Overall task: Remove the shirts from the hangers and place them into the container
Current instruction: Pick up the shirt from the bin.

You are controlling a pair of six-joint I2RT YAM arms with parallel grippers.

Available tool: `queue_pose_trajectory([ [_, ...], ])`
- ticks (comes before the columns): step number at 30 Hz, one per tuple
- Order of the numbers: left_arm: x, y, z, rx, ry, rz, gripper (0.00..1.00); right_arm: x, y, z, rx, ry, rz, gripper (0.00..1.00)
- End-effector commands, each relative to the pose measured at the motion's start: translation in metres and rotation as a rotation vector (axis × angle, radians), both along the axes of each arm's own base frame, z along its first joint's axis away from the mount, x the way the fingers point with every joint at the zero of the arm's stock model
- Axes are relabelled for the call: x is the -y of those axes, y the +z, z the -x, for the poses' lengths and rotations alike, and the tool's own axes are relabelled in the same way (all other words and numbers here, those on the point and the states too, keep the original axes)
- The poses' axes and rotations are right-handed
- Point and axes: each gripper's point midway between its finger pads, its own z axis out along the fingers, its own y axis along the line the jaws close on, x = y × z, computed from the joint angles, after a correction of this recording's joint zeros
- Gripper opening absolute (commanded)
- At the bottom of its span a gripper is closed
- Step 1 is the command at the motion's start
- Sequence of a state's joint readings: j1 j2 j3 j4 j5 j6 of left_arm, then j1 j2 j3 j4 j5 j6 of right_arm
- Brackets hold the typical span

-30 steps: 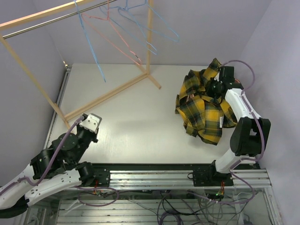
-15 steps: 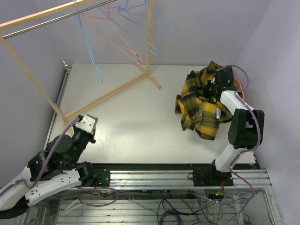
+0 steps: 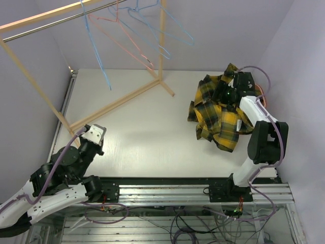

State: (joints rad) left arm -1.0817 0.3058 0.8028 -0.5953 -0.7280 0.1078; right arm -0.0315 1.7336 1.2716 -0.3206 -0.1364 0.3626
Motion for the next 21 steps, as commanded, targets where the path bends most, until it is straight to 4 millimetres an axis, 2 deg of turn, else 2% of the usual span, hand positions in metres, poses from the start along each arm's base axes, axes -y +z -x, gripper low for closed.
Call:
queue_pose_trajectory([
  [1, 0.005, 0.004, -0.001, 0.008, -0.016, 0.006, 0.13, 0.020, 0.040, 0.028, -0.057, -0.058, 0.067, 0.92],
  [3, 0.006, 0.004, -0.001, 0.007, -0.016, 0.006, 0.13, 0.019, 0.084, 0.021, 0.038, -0.064, 0.086, 0.99],
  [6, 0.006, 0.003, -0.001, 0.007, -0.015, 0.005, 0.13, 0.019, 0.135, 0.019, 0.137, -0.074, 0.109, 1.00],
  [10, 0.005, 0.004, -0.001, 0.008, -0.015, 0.008, 0.13, 0.014, 0.191, 0.027, 0.253, -0.077, 0.126, 1.00],
  [13, 0.005, 0.004, -0.001, 0.010, -0.013, 0.011, 0.13, 0.011, 0.228, 0.042, 0.325, -0.086, 0.139, 1.00],
  [15, 0.004, 0.005, 0.000, 0.012, -0.014, 0.015, 0.13, 0.015, 0.244, 0.058, 0.357, -0.110, 0.142, 1.00],
  [17, 0.003, 0.006, 0.000, 0.014, -0.015, 0.018, 0.13, 0.006, 0.251, 0.079, 0.401, -0.080, 0.097, 1.00],
  [19, 0.002, 0.007, 0.001, 0.018, -0.014, 0.027, 0.12, -0.006, 0.253, 0.107, 0.467, -0.052, 0.026, 1.00],
  [21, 0.000, 0.008, 0.002, 0.022, -0.012, 0.035, 0.13, -0.022, 0.243, 0.135, 0.515, -0.001, -0.059, 1.00],
])
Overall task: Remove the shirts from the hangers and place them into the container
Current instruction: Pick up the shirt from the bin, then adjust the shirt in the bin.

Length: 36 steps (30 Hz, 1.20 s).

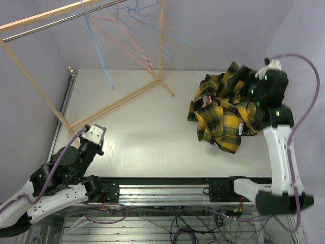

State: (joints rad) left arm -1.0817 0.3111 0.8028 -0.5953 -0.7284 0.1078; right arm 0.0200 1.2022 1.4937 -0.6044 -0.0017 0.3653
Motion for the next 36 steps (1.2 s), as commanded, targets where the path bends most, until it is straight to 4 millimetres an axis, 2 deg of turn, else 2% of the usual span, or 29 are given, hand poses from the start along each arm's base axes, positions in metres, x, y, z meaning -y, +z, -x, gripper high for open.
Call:
queue_pose_trajectory([
  [1, -0.001, 0.009, 0.002, 0.024, -0.013, 0.041, 0.13, -0.028, -0.019, 0.058, 0.060, 0.115, -0.134, 1.00],
  [3, 0.000, 0.008, 0.002, 0.024, -0.018, 0.038, 0.13, -0.034, -0.043, 0.077, 0.015, 0.128, -0.186, 0.98],
  [5, 0.003, 0.008, 0.002, 0.021, -0.027, 0.029, 0.13, -0.034, -0.073, 0.093, -0.104, 0.106, -0.207, 1.00],
  [8, 0.006, 0.007, 0.002, 0.017, -0.035, 0.018, 0.13, -0.017, -0.124, 0.116, -0.292, -0.006, -0.176, 1.00],
  [11, 0.006, 0.006, 0.001, 0.015, -0.032, 0.015, 0.13, 0.001, -0.152, 0.134, -0.320, -0.112, -0.142, 1.00],
  [17, 0.005, 0.006, 0.000, 0.012, -0.022, 0.014, 0.12, 0.002, -0.208, 0.149, -0.426, -0.172, -0.192, 1.00],
  [23, 0.006, 0.004, -0.002, 0.005, -0.011, 0.004, 0.12, 0.004, -0.236, 0.145, -0.446, -0.228, -0.229, 1.00],
  [27, 0.008, 0.002, -0.003, -0.001, -0.011, -0.008, 0.12, 0.013, -0.250, 0.133, -0.426, -0.290, -0.226, 1.00],
  [36, 0.008, 0.002, -0.004, -0.004, -0.003, -0.009, 0.12, -0.003, -0.268, 0.101, -0.297, -0.192, -0.279, 1.00],
])
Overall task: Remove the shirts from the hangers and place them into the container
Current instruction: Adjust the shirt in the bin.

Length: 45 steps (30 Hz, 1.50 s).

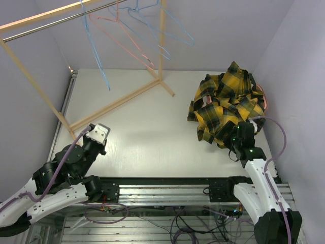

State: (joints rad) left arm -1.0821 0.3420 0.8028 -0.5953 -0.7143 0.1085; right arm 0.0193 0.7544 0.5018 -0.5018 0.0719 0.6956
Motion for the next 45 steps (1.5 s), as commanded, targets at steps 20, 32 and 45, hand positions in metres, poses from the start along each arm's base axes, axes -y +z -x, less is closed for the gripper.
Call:
queue_pose_trajectory([
  [20, 0.001, 0.005, -0.003, 0.008, 0.020, 0.014, 0.13, -0.051, 0.045, -0.070, 0.313, 0.208, -0.196, 0.19],
  [32, -0.001, 0.007, -0.002, 0.014, 0.021, 0.024, 0.13, -0.071, 0.181, -0.106, 0.427, 0.399, -0.166, 0.07],
  [45, -0.006, 0.010, 0.000, 0.026, 0.023, 0.050, 0.13, 0.043, 0.238, -0.204, 0.476, 0.097, 0.003, 0.04],
])
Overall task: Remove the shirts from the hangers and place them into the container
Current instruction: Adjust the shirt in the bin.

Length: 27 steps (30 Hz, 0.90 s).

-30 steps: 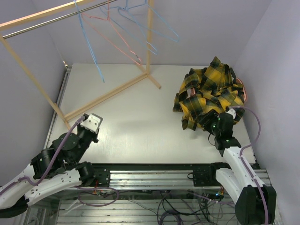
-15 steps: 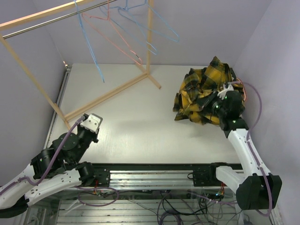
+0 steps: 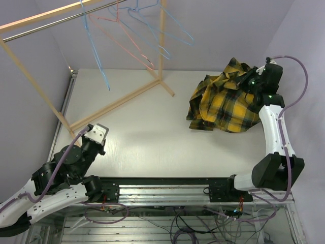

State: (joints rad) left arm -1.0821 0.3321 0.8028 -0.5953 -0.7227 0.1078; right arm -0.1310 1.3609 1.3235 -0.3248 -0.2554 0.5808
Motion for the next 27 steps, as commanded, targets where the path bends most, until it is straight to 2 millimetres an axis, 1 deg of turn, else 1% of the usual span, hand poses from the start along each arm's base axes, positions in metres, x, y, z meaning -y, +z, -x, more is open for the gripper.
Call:
queue_pose_trajectory([
  [1, -0.003, 0.008, 0.000, 0.020, 0.014, 0.038, 0.13, 0.042, 0.031, -0.023, 0.085, -0.125, 0.027, 0.04],
  [4, -0.001, 0.007, -0.001, 0.017, 0.009, 0.032, 0.13, 0.065, 0.040, -0.045, 0.089, -0.178, 0.040, 0.04],
  [5, 0.000, 0.007, -0.001, 0.017, 0.006, 0.031, 0.13, 0.075, 0.038, -0.054, 0.082, -0.191, 0.033, 0.04],
  [8, 0.001, 0.006, -0.001, 0.014, 0.003, 0.025, 0.13, 0.092, 0.046, -0.078, 0.097, -0.207, 0.024, 0.04],
  [10, 0.001, 0.007, -0.001, 0.015, 0.003, 0.027, 0.13, 0.097, 0.054, -0.093, 0.123, -0.198, 0.023, 0.04],
  [11, 0.001, 0.006, -0.001, 0.014, 0.004, 0.025, 0.13, 0.099, 0.065, -0.100, 0.147, -0.192, 0.027, 0.04],
  [13, 0.001, 0.006, -0.001, 0.015, 0.005, 0.024, 0.13, 0.096, 0.071, -0.110, 0.157, -0.165, 0.026, 0.04],
  [14, 0.001, 0.006, -0.001, 0.013, 0.005, 0.023, 0.13, 0.093, 0.070, -0.113, 0.152, -0.145, 0.026, 0.04],
  [16, 0.000, 0.006, -0.001, 0.014, 0.010, 0.026, 0.13, 0.083, 0.058, -0.114, 0.118, -0.107, 0.034, 0.04],
  [18, -0.001, 0.007, -0.001, 0.015, 0.016, 0.028, 0.13, 0.074, 0.036, -0.108, 0.068, -0.084, 0.060, 0.04],
  [20, -0.002, 0.006, -0.002, 0.014, 0.020, 0.028, 0.13, 0.062, 0.008, -0.097, 0.005, -0.065, 0.088, 0.04],
  [23, -0.001, 0.006, -0.002, 0.013, 0.016, 0.025, 0.13, 0.046, -0.030, -0.076, -0.077, -0.033, 0.120, 0.03],
  [25, 0.001, 0.005, -0.002, 0.012, 0.012, 0.021, 0.13, 0.030, -0.057, -0.062, -0.128, -0.006, 0.155, 0.03],
  [27, 0.002, 0.005, -0.002, 0.011, 0.007, 0.018, 0.13, 0.016, -0.088, -0.051, -0.204, 0.011, 0.212, 0.03],
])
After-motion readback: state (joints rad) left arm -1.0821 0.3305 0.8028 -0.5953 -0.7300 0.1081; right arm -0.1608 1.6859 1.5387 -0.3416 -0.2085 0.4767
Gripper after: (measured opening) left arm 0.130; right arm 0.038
